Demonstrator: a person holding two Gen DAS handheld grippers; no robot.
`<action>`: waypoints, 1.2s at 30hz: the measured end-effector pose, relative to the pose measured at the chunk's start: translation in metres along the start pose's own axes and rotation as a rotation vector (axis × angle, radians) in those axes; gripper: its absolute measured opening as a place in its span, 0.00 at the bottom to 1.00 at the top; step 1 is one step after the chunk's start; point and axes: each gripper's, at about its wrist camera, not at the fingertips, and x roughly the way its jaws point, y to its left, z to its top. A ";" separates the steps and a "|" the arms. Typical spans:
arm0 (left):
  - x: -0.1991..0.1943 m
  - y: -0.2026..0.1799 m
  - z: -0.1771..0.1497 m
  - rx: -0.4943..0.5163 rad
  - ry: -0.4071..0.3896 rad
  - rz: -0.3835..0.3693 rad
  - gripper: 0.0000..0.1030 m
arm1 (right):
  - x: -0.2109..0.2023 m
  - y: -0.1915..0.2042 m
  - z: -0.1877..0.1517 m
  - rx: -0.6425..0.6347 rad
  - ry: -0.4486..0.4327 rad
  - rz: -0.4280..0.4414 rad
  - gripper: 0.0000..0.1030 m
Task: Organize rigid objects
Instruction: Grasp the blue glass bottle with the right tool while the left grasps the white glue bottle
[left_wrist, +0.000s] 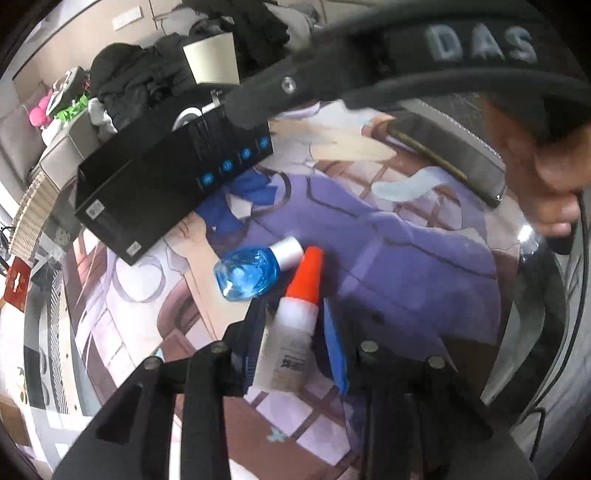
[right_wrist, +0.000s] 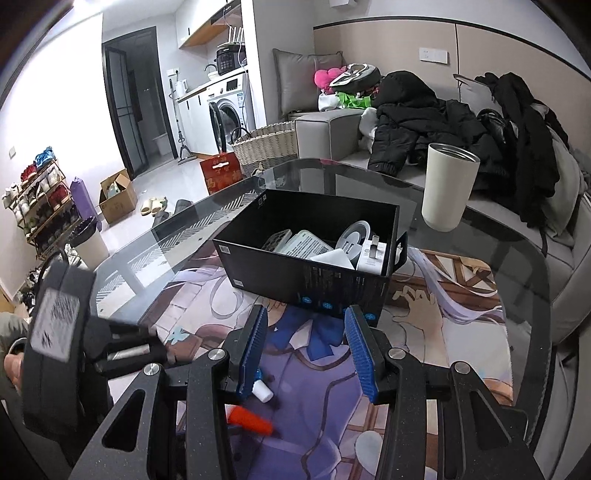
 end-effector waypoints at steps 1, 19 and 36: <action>-0.003 0.001 -0.003 -0.002 0.005 0.004 0.26 | 0.002 0.001 0.000 -0.002 0.005 0.001 0.44; -0.024 0.067 -0.055 -0.221 0.043 0.073 0.21 | 0.071 0.048 -0.023 -0.081 0.223 0.122 0.43; -0.004 0.046 -0.015 -0.189 0.050 0.060 0.21 | 0.062 0.014 -0.046 -0.025 0.276 0.057 0.30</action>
